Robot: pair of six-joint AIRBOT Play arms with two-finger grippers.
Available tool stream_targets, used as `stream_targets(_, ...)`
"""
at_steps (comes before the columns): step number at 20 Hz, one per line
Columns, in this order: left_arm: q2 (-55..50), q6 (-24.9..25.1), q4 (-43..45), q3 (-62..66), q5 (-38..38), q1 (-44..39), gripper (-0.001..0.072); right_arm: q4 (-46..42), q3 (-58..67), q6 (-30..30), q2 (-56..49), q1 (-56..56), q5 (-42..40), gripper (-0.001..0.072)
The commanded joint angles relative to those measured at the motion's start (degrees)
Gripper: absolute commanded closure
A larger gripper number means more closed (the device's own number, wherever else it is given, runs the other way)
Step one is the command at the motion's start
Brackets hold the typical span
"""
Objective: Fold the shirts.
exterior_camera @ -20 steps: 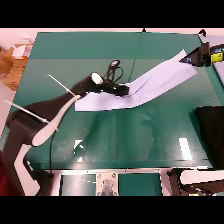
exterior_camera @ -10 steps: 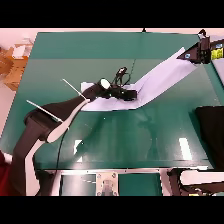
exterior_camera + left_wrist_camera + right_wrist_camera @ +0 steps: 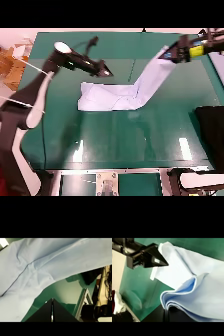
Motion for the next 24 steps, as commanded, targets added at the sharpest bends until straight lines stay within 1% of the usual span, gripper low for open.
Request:
stream_targets(1, 2.6, -2.5, -0.1, 3.6, -10.6, 9.1, 0.0685, 0.0, -2.1, 0.7, -0.6, 11.1, -12.3, 0.0696)
stream_targets(4, 5.2, -2.6, 0.1, 3.0, -9.8, 15.2, 0.0685, 0.0, -4.7, 0.7, -5.0, 22.3, -23.9, 0.0696)
stream_targets(6, 5.6, -2.9, -0.4, 3.0, -9.8, 18.3, 0.0685, 0.0, -5.1, 0.7, -10.6, 30.0, -32.5, 0.0696)
stream_targets(8, 5.6, -2.9, 0.2, 3.0, -9.8, 20.5, 0.0685, 1.6, -5.1, 0.6, -17.7, 37.7, -44.3, 0.0696)
stream_targets(9, 5.6, -2.8, 0.2, 3.0, -9.7, 21.2, 0.0685, 2.7, -5.1, 0.6, -21.6, 41.6, -51.5, 0.0677)
stream_targets(10, 5.6, -2.8, 0.2, 3.0, -9.7, 21.7, 0.0685, 3.0, -5.1, 0.6, -24.8, 44.5, -57.1, 0.0495)
stream_targets(11, 5.6, -2.8, 0.2, 3.0, -9.7, 21.9, 0.0685, 3.0, -5.1, 0.6, -27.2, 46.2, -59.8, 0.0233)
stream_targets(12, 5.6, -2.2, 0.2, 3.0, -9.7, 22.1, 0.0685, 2.3, -5.1, 0.6, -28.0, 46.4, -58.8, 0.0184)
stream_targets(14, 5.6, -0.5, 0.2, 3.0, -9.8, 22.1, 0.0685, -1.8, -5.1, 0.7, -26.4, 42.7, -51.8, 0.0184)
stream_targets(16, 5.6, 0.6, 0.1, 3.0, -9.8, 22.1, 0.0685, -3.2, -5.1, 0.7, -23.1, 35.2, -43.4, 0.0183)
stream_targets(19, 5.6, 0.6, 0.2, 3.0, -10.2, 22.1, 0.0685, -3.6, -5.1, 0.7, -18.6, 21.2, -30.5, 0.0184)
stream_targets(22, 5.6, 0.5, 0.2, 3.0, -10.4, 22.1, 0.0685, -8.1, -5.4, 2.3, -17.3, 9.7, -19.3, 0.0174)
stream_targets(23, 5.6, 0.5, 0.1, 3.0, -10.3, 22.1, 0.0685, -8.6, -7.0, 2.5, -17.3, 6.8, -17.7, 0.0171)
stream_targets(24, 5.6, 0.5, 0.1, 3.0, -10.3, 22.1, 0.0685, -8.6, -9.8, 2.6, -17.3, 4.8, -17.9, 0.0126)
